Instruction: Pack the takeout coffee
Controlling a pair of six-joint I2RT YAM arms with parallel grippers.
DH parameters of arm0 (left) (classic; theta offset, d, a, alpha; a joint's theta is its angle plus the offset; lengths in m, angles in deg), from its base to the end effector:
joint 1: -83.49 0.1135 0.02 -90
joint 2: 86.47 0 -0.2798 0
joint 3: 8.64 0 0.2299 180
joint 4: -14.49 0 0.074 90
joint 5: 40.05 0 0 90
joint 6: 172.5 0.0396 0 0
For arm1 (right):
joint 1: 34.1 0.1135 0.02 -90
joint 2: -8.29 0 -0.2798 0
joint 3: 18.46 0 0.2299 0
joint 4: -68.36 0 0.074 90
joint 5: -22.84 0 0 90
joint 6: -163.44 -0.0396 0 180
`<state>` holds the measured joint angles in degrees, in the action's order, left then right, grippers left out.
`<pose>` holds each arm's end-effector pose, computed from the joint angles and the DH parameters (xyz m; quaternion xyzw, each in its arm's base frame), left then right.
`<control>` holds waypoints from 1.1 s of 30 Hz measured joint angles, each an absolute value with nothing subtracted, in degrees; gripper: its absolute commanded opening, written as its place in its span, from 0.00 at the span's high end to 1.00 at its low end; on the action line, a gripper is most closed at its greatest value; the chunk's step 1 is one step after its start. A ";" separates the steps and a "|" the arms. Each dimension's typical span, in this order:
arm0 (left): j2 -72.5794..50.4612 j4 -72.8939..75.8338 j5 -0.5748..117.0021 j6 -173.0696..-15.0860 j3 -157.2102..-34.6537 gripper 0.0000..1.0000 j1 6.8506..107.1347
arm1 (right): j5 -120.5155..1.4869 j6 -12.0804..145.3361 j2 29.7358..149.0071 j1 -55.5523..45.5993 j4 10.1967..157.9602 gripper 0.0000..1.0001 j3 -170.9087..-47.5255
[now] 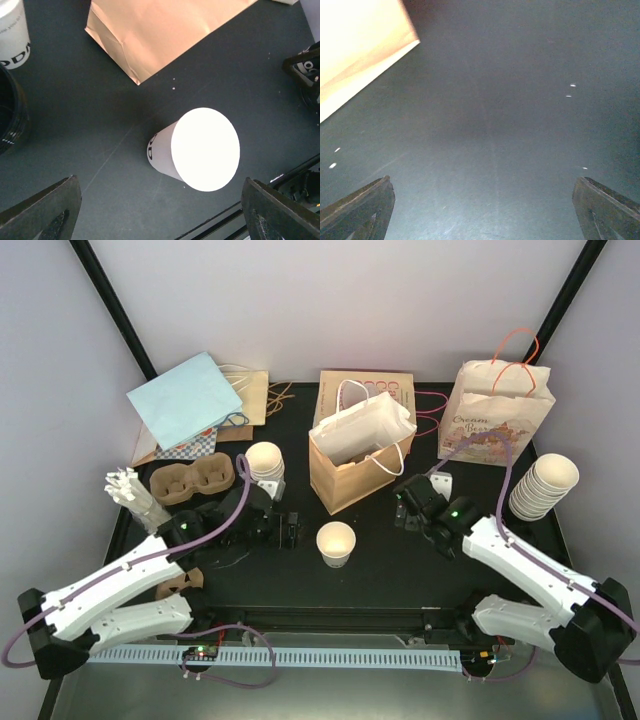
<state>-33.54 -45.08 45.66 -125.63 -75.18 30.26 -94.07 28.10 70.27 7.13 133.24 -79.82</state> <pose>0.0944 -0.1213 0.3093 0.0676 0.9240 -0.2561 0.2757 0.1350 0.0945 0.2585 0.0834 0.9480 -0.0240 0.3061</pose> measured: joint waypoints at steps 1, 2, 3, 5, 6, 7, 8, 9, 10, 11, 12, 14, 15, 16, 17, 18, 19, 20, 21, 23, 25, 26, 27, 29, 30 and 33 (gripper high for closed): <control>-34.48 -45.28 45.31 -125.59 -75.01 0.08 30.33 | -94.38 27.42 70.27 6.17 133.72 0.05 -79.82; -35.29 -45.58 45.00 -125.57 -74.92 0.08 30.48 | -94.77 26.61 70.27 4.75 134.38 0.06 -79.84; -35.83 -45.82 44.87 -125.52 -74.90 0.08 30.57 | -95.30 25.65 70.27 3.06 135.21 0.07 -79.91; -36.75 -46.35 44.61 -125.30 -74.88 0.07 30.63 | -96.74 23.40 70.24 -0.54 137.59 0.01 -80.32; -37.04 -46.54 44.61 -125.11 -74.83 0.07 30.70 | -97.29 22.50 70.11 -1.90 138.53 0.00 -80.59; -37.32 -46.76 44.59 -124.93 -74.79 0.07 30.81 | -98.07 21.67 69.65 -3.58 139.54 0.00 -80.83; -37.52 -46.96 44.61 -124.76 -74.66 0.07 30.89 | -98.75 20.80 68.87 -5.02 140.32 0.00 -80.96; -37.76 -47.18 44.63 -124.61 -74.46 0.07 30.94 | -99.43 20.25 67.86 -6.44 141.07 0.00 -81.11; -38.04 -47.44 44.65 -124.45 -74.22 0.07 30.94 | -99.82 19.84 66.81 -7.91 141.83 0.00 -81.40; -38.28 -47.75 44.65 -124.37 -73.98 0.07 30.94 | -100.26 19.40 65.70 -9.63 142.57 0.00 -81.81; -38.50 -47.86 44.72 -124.21 -73.74 0.07 30.94 | -100.69 19.05 64.74 -11.43 143.23 0.00 -82.31; -38.94 -48.07 45.02 -123.82 -73.28 0.07 30.94 | -101.31 18.59 63.34 -15.25 144.54 0.00 -83.60; -39.11 -48.23 45.11 -123.62 -73.15 0.07 30.94 | -101.68 18.31 62.81 -17.13 145.06 0.01 -84.15; -39.27 -48.40 45.29 -123.43 -72.97 0.07 30.94 | -101.85 18.02 62.33 -18.71 145.48 0.03 -84.50; -39.35 -48.60 45.35 -123.23 -72.95 0.07 30.96 | -101.92 17.94 61.72 -20.39 145.72 0.04 -84.59; -39.40 -48.71 45.53 -123.01 -72.95 0.07 30.96 | -101.83 17.87 60.95 -22.14 145.96 0.05 -84.59; -39.48 -48.75 45.66 -122.86 -72.95 0.07 31.00 | -101.74 17.91 60.28 -23.56 146.11 0.05 -84.59; -39.55 -48.86 45.72 -122.66 -72.95 0.07 31.00 | -101.63 18.02 59.71 -24.63 146.18 0.05 -84.59; -39.61 -48.90 45.79 -122.44 -72.95 0.07 31.00 | -101.39 18.13 59.14 -25.96 146.16 0.04 -84.56; -39.64 -49.08 46.09 -122.00 -72.95 0.07 31.00 | -100.87 18.64 58.55 -28.61 146.09 0.01 -84.54; -39.64 -49.19 46.44 -121.81 -72.95 0.07 31.00 | -99.82 19.51 58.68 -32.15 145.81 0.00 -84.30; -39.64 -49.21 46.62 -121.72 -72.95 0.07 31.00 | -99.51 19.60 58.88 -33.70 145.61 0.00 -84.06; -39.64 -49.21 46.79 -121.65 -72.95 0.07 31.00 | -99.06 19.99 59.16 -35.69 145.31 0.00 -83.65; -39.64 -49.19 47.19 -121.52 -72.82 0.07 31.05 | -97.85 20.78 59.62 -38.94 144.91 0.00 -82.73; -39.64 -49.17 47.27 -121.46 -72.67 0.07 31.05 | -97.15 21.08 59.80 -40.41 144.63 0.00 -82.20; -39.57 -49.25 47.58 -121.44 -72.25 0.07 31.05 | -95.21 22.24 59.95 -43.53 143.40 0.00 -80.96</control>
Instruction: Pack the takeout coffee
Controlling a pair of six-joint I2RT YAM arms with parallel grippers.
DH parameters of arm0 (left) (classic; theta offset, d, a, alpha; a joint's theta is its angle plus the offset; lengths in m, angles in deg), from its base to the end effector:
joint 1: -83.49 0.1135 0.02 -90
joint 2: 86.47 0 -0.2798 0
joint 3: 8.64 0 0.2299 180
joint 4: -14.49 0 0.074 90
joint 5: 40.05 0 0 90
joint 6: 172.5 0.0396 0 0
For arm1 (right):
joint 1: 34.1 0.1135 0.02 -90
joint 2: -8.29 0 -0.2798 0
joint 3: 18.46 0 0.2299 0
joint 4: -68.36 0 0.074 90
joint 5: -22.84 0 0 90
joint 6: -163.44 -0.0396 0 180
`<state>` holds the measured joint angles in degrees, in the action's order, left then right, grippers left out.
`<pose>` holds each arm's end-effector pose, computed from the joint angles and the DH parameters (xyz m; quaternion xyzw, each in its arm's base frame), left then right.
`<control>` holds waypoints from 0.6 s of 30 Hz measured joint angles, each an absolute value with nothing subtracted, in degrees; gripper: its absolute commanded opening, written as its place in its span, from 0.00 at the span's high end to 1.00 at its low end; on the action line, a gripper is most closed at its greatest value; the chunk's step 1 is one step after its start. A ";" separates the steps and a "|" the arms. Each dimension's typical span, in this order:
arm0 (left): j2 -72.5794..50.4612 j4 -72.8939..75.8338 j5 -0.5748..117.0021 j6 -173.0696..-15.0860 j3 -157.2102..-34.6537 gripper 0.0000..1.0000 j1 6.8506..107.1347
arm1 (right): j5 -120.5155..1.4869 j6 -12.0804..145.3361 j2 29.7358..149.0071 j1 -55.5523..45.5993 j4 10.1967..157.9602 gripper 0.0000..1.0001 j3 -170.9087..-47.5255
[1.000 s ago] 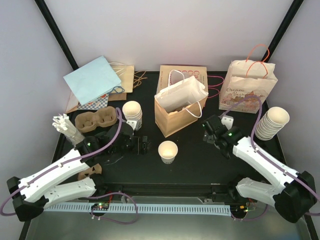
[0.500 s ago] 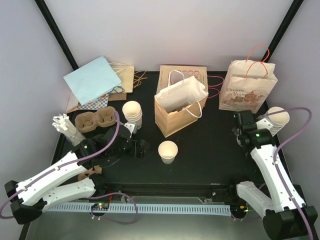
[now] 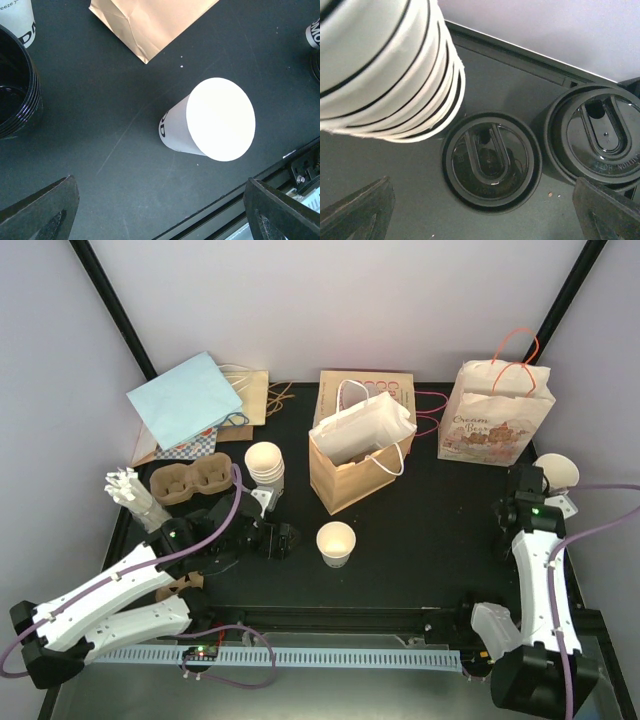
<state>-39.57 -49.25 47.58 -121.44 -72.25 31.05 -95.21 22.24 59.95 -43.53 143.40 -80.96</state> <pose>0.0784 -0.0992 0.3008 0.1018 0.9248 -0.2486 0.2696 0.1150 -0.0380 0.2781 0.5241 0.7891 -0.1435 0.2866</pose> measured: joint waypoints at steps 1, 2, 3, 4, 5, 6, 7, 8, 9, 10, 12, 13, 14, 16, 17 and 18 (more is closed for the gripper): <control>-39.57 -49.25 47.67 -121.44 -72.21 0.07 31.05 | -94.53 22.66 60.10 -44.69 142.81 0.00 -80.65; -39.57 -49.25 47.73 -121.44 -72.21 0.07 31.05 | -94.01 23.07 60.34 -45.46 142.33 0.00 -80.41; -39.57 -49.23 47.80 -121.44 -72.21 0.07 31.05 | -93.42 23.49 60.67 -46.14 141.83 0.00 -80.15; -39.53 -49.21 47.84 -121.44 -72.16 0.07 31.05 | -92.70 23.90 61.09 -46.62 141.20 0.00 -79.80; -39.48 -49.19 47.87 -121.44 -72.08 0.07 31.05 | -92.13 24.17 61.44 -46.84 140.76 0.00 -79.49; -39.44 -49.19 47.89 -121.44 -71.97 0.07 31.05 | -91.36 24.56 61.76 -47.01 139.99 0.00 -79.01; -39.35 -49.19 47.89 -121.44 -71.92 0.07 31.05 | -90.68 24.84 62.07 -47.01 139.49 0.00 -78.58; -39.20 -49.15 47.91 -121.44 -71.92 0.07 31.05 | -90.14 25.02 62.33 -47.03 138.92 0.00 -78.12; -39.09 -49.12 47.93 -121.44 -71.90 0.07 31.05 | -89.64 25.19 62.57 -47.10 138.53 0.00 -77.77; -38.98 -49.12 47.93 -121.44 -71.90 0.07 31.05 | -89.02 25.46 62.88 -47.27 138.09 0.00 -77.44; -38.81 -49.10 47.93 -121.44 -71.90 0.07 31.05 | -87.93 26.05 63.60 -47.95 137.31 0.00 -77.07; -38.76 -49.10 47.95 -121.44 -71.86 0.07 31.05 | -87.52 26.29 63.95 -48.28 136.98 0.00 -77.00; -38.78 -49.10 47.95 -121.44 -71.84 0.07 31.05 | -87.19 26.61 64.26 -48.54 136.61 0.00 -76.94; -38.78 -49.10 47.95 -121.44 -71.77 0.07 31.05 | -86.44 27.07 64.89 -48.93 135.93 0.00 -76.91; -38.78 -49.10 47.95 -121.44 -71.68 0.07 31.05 | -86.25 27.16 65.06 -49.02 135.49 0.00 -76.83; -38.78 -49.08 47.95 -121.44 -71.60 0.07 31.05 | -86.09 27.20 65.17 -49.09 135.14 0.00 -76.61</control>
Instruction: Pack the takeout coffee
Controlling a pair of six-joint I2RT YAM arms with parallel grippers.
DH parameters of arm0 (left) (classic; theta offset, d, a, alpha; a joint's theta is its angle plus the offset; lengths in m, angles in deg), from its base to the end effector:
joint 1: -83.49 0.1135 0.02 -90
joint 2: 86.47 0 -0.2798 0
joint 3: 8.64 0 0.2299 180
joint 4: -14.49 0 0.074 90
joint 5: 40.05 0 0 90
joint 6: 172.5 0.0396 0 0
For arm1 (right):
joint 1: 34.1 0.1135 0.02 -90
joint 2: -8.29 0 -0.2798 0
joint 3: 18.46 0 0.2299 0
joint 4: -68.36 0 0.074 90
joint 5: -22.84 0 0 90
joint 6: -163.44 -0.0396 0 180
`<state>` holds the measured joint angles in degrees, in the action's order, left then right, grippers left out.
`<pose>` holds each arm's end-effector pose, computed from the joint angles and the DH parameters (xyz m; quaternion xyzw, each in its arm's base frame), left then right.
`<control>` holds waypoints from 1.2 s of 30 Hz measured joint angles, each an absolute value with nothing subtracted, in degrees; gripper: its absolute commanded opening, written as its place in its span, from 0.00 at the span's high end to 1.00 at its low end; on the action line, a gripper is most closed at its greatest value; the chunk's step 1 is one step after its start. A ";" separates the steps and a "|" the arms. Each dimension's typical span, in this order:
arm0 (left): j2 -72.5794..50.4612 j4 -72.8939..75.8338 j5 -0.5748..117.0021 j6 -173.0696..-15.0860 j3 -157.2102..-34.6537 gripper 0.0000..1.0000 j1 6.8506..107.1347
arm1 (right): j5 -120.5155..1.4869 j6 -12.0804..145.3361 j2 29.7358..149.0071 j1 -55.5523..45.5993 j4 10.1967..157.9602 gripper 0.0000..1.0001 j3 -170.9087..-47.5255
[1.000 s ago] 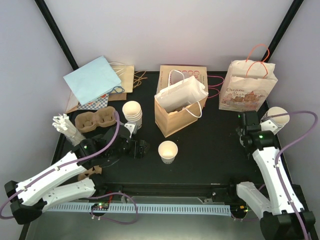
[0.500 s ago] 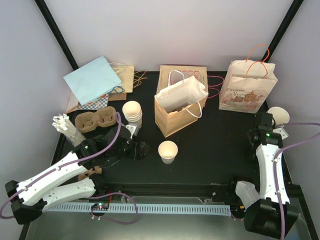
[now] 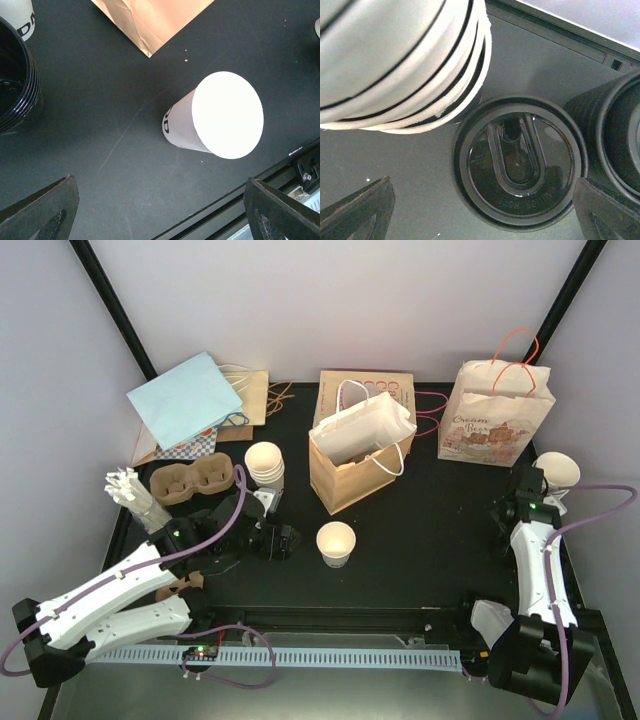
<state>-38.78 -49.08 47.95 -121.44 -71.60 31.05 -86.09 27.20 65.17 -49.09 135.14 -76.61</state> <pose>0.0797 -0.1014 0.2962 0.1037 0.9286 -0.2433 0.2603 0.1350 -0.0494 0.2515 0.5209 0.8118 -0.0984 0.2448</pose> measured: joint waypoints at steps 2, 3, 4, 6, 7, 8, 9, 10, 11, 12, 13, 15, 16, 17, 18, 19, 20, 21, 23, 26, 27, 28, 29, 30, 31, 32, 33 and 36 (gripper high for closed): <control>-38.78 -49.10 47.95 -121.46 -71.42 0.07 31.05 | -86.14 27.12 65.24 -49.24 134.81 0.00 -76.04; -38.78 -49.08 47.95 -121.46 -71.38 0.07 31.05 | -86.20 27.07 65.20 -49.35 134.70 0.00 -75.89; -38.78 -49.10 47.95 -121.44 -71.36 0.07 31.05 | -86.18 27.05 65.17 -49.48 134.49 0.00 -75.82; -38.78 -49.10 47.95 -121.46 -71.33 0.07 31.05 | -86.16 27.03 65.15 -49.63 133.76 0.00 -75.58; -38.78 -49.10 47.93 -121.44 -71.33 0.07 31.05 | -86.12 27.03 65.13 -49.68 133.48 0.00 -75.45; -38.78 -49.08 47.95 -121.44 -71.31 0.07 31.07 | -86.09 27.05 65.06 -49.68 133.24 0.00 -75.32; -38.78 -49.10 47.95 -121.44 -71.27 0.07 31.09 | -86.09 27.05 64.87 -49.68 132.93 0.00 -75.10; -38.76 -49.10 47.93 -121.44 -71.25 0.07 31.16 | -86.07 27.05 64.52 -49.68 132.69 0.00 -74.79; -38.76 -49.10 47.93 -121.44 -71.25 0.07 31.18 | -86.05 27.05 64.21 -49.68 132.56 0.00 -74.51; -38.74 -49.08 47.95 -121.44 -71.23 0.07 31.20 | -86.05 27.05 63.75 -49.68 132.41 0.00 -74.12; -38.72 -49.08 47.95 -121.44 -71.23 0.07 31.20 | -86.03 27.05 63.40 -49.68 132.30 0.00 -73.79; -38.72 -49.08 47.95 -121.44 -71.23 0.07 31.20 | -86.05 27.03 62.99 -49.68 131.95 0.00 -73.26; -38.72 -49.08 47.93 -121.46 -71.23 0.07 31.20 | -86.07 27.01 62.97 -49.68 131.82 0.00 -73.15; -38.72 -49.08 47.93 -121.46 -71.23 0.07 31.20 | -86.05 26.92 62.97 -49.68 131.67 0.00 -73.11; -38.72 -49.08 47.95 -121.46 -71.23 0.07 31.20 | -86.07 26.85 62.97 -49.65 131.49 0.00 -73.05; -38.74 -49.08 47.95 -121.48 -71.20 0.07 31.20 | -86.09 26.81 62.97 -49.52 131.43 0.00 -73.02; -38.76 -49.08 47.95 -121.48 -71.18 0.07 31.20 | -86.14 26.61 62.97 -49.26 131.45 0.00 -73.02; -38.81 -49.08 47.95 -121.48 -71.14 0.07 31.20 | -86.20 26.53 62.97 -49.02 131.47 0.00 -73.02; -38.89 -49.08 47.95 -121.48 -71.09 0.07 31.20 | -86.55 25.89 62.86 -48.23 131.67 0.00 -73.00; -39.40 -49.08 47.95 -121.50 -70.85 0.07 31.20 | -86.73 25.11 62.48 -47.69 131.64 0.00 -72.59; -39.68 -49.08 47.95 -121.52 -70.72 0.07 31.20 | -86.92 24.91 62.46 -47.62 131.60 0.00 -72.41; -40.03 -49.06 47.95 -121.52 -70.48 0.07 31.20 | -87.10 24.71 62.44 -47.62 131.40 0.00 -72.26; -40.31 -49.10 47.95 -121.52 -70.35 0.07 31.20 | -87.32 24.54 62.42 -47.58 131.21 0.00 -72.08; -40.51 -49.10 47.95 -121.52 -70.22 0.07 31.20 | -87.58 24.28 62.33 -47.45 130.79 0.00 -71.76; -40.69 -49.08 47.95 -121.52 -70.09 0.07 31.20 | -87.78 24.08 62.20 -47.27 130.55 0.00 -71.49; -40.75 -49.10 47.95 -121.52 -70.04 0.07 31.20 | -88.04 23.77 61.92 -46.94 130.16 0.00 -71.10; -40.77 -49.06 47.95 -121.52 -70.02 0.07 31.20 | -88.39 23.49 61.61 -46.62 129.94 0.00 -70.75; -40.73 -49.06 47.95 -121.50 -70.00 0.07 31.22 | -89.39 22.94 61.02 -45.65 130.27 0.00 -69.83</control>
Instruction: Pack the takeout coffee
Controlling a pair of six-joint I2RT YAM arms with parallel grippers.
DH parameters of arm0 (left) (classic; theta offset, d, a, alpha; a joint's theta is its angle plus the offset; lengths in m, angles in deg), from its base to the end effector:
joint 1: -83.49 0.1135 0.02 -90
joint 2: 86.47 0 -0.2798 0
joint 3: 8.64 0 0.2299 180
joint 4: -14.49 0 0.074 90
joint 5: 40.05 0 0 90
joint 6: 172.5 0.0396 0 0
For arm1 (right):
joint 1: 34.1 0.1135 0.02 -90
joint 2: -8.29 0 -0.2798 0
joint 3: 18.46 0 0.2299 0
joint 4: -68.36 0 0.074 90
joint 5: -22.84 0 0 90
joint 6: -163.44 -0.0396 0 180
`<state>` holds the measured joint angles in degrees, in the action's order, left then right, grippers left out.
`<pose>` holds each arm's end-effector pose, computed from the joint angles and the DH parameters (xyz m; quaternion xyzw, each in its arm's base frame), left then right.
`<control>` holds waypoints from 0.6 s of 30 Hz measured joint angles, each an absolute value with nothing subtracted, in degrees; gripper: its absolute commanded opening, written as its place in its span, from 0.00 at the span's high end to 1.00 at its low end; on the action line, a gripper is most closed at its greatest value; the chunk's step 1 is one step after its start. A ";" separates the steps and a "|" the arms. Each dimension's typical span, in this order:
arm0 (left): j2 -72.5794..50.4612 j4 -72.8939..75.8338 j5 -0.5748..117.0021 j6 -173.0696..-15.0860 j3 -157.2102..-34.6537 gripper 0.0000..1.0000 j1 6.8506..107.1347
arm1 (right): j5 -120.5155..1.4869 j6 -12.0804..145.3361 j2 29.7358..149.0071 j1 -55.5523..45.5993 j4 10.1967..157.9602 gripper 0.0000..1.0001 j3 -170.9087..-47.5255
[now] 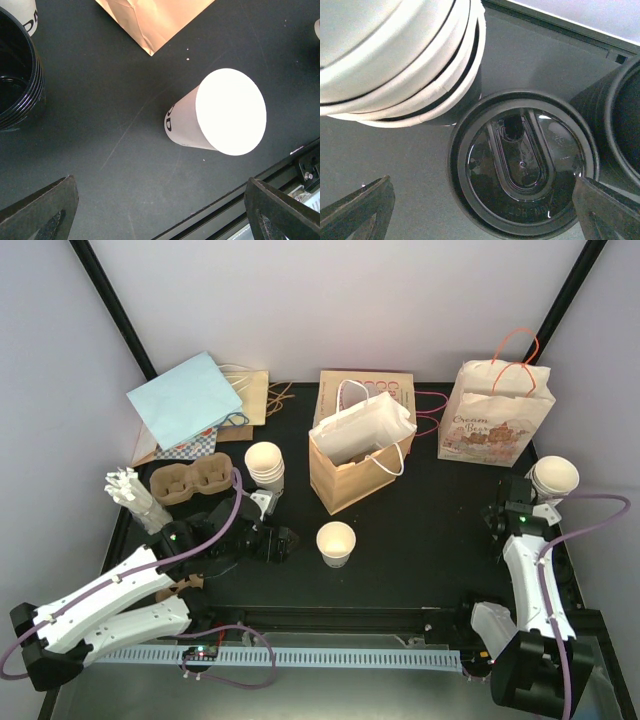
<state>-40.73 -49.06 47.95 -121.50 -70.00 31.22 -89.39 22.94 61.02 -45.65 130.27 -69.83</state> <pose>0.0759 -0.0958 0.2915 0.1016 0.9277 -0.2452 0.2626 0.1245 -0.0407 0.2319 0.5302 0.7951 -0.1012 0.2764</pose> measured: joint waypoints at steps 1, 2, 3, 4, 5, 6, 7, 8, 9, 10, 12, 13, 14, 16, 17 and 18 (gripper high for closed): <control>-40.73 -49.06 47.95 -121.50 -70.00 0.06 31.22 | -89.66 22.92 60.93 -45.48 130.33 0.00 -69.72; -40.71 -49.06 47.95 -121.48 -70.00 0.06 31.22 | -89.85 22.75 60.87 -45.41 130.31 0.00 -69.64; -40.71 -49.06 47.95 -121.48 -70.00 0.06 31.22 | -90.14 22.53 60.82 -45.39 130.27 0.00 -69.50; -40.71 -49.06 47.95 -121.48 -70.00 0.06 31.22 | -90.29 22.46 60.82 -45.37 130.27 0.00 -69.42; -40.71 -49.06 47.93 -121.48 -70.00 0.06 31.22 | -90.29 22.18 60.91 -45.37 130.11 0.00 -69.26; -40.71 -49.06 47.95 -121.48 -70.00 0.06 31.22 | -90.27 22.02 61.20 -45.37 130.16 0.00 -68.94; -40.71 -49.06 47.93 -121.48 -69.98 0.06 31.22 | -90.55 22.02 61.52 -45.37 130.25 0.00 -68.67; -40.71 -49.06 47.93 -121.48 -69.98 0.06 31.27 | -90.99 22.05 61.83 -45.33 130.25 0.00 -68.48; -40.71 -49.06 47.93 -121.48 -69.98 0.06 31.31 | -91.27 22.00 62.03 -45.35 130.25 0.00 -68.41; -40.66 -49.06 47.95 -121.48 -69.98 0.06 31.31 | -91.47 21.96 62.07 -45.26 130.22 0.00 -68.35; -40.55 -49.04 47.93 -121.48 -69.96 0.06 31.31 | -91.76 21.96 61.96 -45.00 130.14 0.00 -68.15; -40.45 -49.04 47.95 -121.48 -69.98 0.06 31.31 | -91.80 21.96 61.89 -44.96 130.11 0.00 -68.08; -40.34 -49.01 47.93 -121.48 -69.96 0.06 31.31 | -91.82 21.98 61.79 -44.93 130.07 0.01 -68.04; -40.18 -48.99 47.93 -121.48 -69.96 0.06 31.31 | -91.73 22.05 61.59 -44.93 129.98 0.05 -67.95; -40.18 -48.99 47.93 -121.48 -69.96 0.06 31.31 | -91.69 22.11 61.50 -44.96 130.01 0.05 -67.93; -40.18 -48.97 47.93 -121.48 -69.96 0.06 31.31 | -91.58 22.29 61.48 -44.96 130.01 0.05 -67.93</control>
